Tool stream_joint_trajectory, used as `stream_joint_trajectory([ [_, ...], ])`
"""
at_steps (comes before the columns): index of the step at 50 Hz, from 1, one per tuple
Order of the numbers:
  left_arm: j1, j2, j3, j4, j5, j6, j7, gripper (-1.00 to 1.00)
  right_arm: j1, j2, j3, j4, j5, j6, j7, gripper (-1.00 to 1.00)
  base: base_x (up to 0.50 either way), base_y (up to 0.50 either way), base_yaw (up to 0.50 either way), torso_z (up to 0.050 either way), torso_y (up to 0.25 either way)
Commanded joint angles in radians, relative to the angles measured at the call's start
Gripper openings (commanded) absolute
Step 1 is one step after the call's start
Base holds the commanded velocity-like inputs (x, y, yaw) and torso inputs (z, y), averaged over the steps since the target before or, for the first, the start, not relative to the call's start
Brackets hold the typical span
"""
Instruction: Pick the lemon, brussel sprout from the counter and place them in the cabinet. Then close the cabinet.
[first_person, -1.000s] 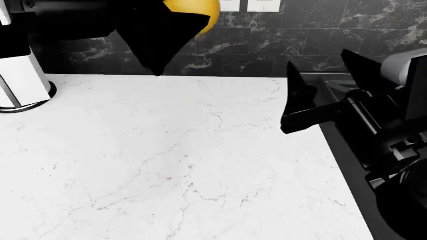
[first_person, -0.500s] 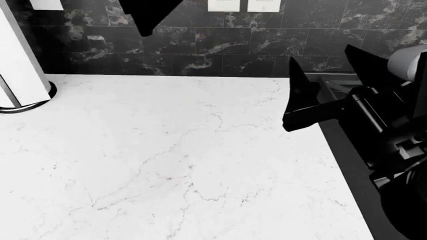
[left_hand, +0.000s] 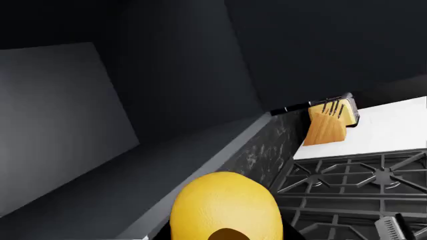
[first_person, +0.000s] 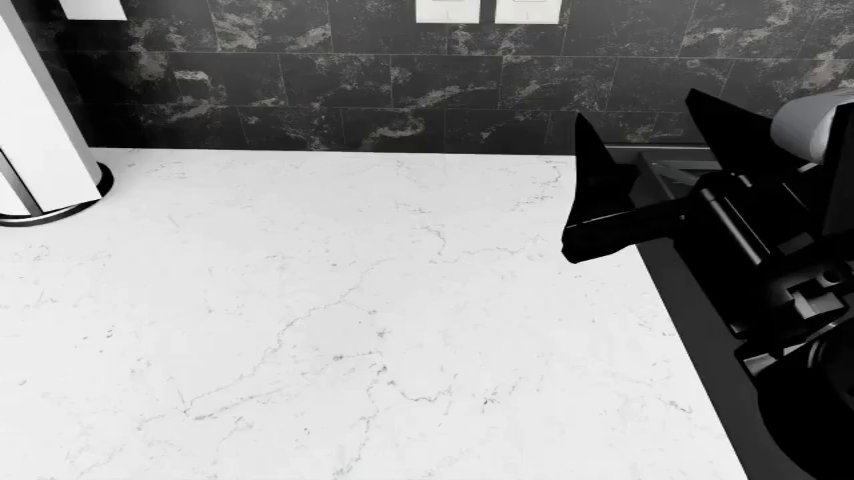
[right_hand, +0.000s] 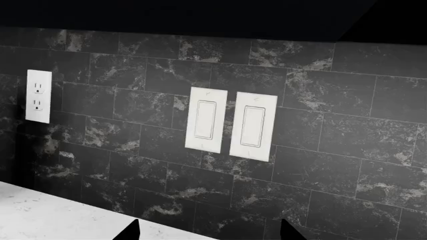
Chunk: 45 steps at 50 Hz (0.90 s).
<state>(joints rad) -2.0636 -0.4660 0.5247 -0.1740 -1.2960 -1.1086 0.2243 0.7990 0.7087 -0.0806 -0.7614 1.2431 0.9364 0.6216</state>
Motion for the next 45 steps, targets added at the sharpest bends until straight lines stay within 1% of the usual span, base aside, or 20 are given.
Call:
stream_joint_trajectory([
  [1, -0.097, 0.067, 0.047, -0.173, 0.146, 0.098, 0.056, -1.00, 0.009, 0.001, -0.002, -0.003, 0.015, 0.003, 0.012, 1.00, 0.00, 0.00, 0.00, 0.000, 0.000],
  [7, -0.156, 0.117, 0.082, -0.315, 0.235, 0.177, 0.109, -1.00, 0.014, 0.001, -0.005, -0.001, 0.015, 0.002, 0.012, 1.00, 0.00, 0.00, 0.00, 0.000, 0.002],
  [11, -0.192, 0.158, 0.108, -0.441, 0.300, 0.242, 0.146, -1.00, 0.010, 0.001, -0.007, -0.001, 0.010, -0.001, 0.009, 1.00, 0.00, 0.00, 0.00, 0.000, 0.000],
  [19, -0.286, 0.270, 0.154, -0.797, 0.442, 0.405, 0.225, -1.00, 0.012, -0.001, -0.013, 0.001, 0.009, -0.002, 0.009, 1.00, 0.00, 0.00, 0.00, 0.000, 0.000],
  [21, -0.292, 0.300, 0.105, -0.856, 0.528, 0.419, 0.245, -1.00, 0.011, -0.002, -0.015, 0.002, 0.006, -0.004, 0.008, 1.00, 0.00, 0.00, 0.00, 0.000, 0.000],
  [26, -0.292, 0.375, -0.143, -0.955, 0.858, 0.415, 0.311, -1.00, 0.012, -0.004, -0.019, 0.002, 0.004, -0.005, 0.009, 1.00, 0.00, 0.00, 0.00, 0.000, 0.000],
  [29, -0.292, 0.408, -0.272, -0.992, 1.026, 0.408, 0.340, -1.00, 0.011, -0.005, -0.022, 0.004, -0.001, -0.007, 0.006, 1.00, 0.00, 0.00, 0.00, 0.000, 0.000],
  [33, -0.292, 0.440, -0.387, -1.027, 1.190, 0.392, 0.366, -1.00, 0.011, -0.006, -0.025, 0.005, -0.004, -0.008, 0.004, 1.00, 0.00, 0.00, 0.00, 0.000, 0.000],
  [37, -0.292, 0.461, -0.437, -1.054, 1.290, 0.357, 0.391, -1.00, 0.008, -0.008, -0.030, 0.009, -0.014, -0.012, -0.003, 1.00, 0.00, 0.00, 0.00, 0.000, 0.000],
  [45, -0.292, 0.465, -0.350, -1.079, 1.263, 0.279, 0.409, -1.00, 0.006, -0.005, -0.029, 0.010, -0.012, -0.015, -0.003, 1.00, 0.00, 0.00, 0.00, 0.000, 0.000],
])
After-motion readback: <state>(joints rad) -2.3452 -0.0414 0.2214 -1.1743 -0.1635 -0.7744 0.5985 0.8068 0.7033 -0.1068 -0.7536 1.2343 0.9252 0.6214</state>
